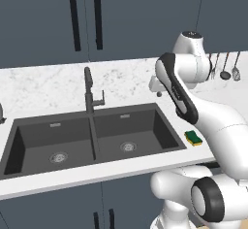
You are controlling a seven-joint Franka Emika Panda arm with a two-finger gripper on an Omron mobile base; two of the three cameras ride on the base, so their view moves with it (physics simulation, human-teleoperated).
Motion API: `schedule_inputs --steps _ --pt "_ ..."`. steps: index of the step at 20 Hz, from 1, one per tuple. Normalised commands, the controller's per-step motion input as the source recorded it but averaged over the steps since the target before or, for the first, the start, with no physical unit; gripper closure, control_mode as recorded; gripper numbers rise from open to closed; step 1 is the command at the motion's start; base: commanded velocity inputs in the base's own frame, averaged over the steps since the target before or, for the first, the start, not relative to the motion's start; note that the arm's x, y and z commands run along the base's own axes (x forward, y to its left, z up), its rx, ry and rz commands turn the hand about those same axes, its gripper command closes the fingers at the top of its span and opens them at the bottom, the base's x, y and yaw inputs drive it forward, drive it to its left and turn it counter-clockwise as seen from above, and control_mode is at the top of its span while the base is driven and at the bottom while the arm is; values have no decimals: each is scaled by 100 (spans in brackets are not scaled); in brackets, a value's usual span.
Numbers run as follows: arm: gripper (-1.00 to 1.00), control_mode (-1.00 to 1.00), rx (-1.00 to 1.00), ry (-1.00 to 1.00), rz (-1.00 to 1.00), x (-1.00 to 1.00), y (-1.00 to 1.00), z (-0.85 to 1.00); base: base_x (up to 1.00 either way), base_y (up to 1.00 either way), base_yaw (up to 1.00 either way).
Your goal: Pick the pan and sponge and place them into the sink. Then turn on the water.
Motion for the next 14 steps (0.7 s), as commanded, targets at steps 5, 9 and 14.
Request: schedule_inputs --steps 5,9,14 --pt "-100 100 0 0 0 0 0 0 0 0 0" --pt "-100 100 0 0 0 0 0 0 0 0 0" --pt "-100 -100 0 0 0 0 0 0 0 0 0"
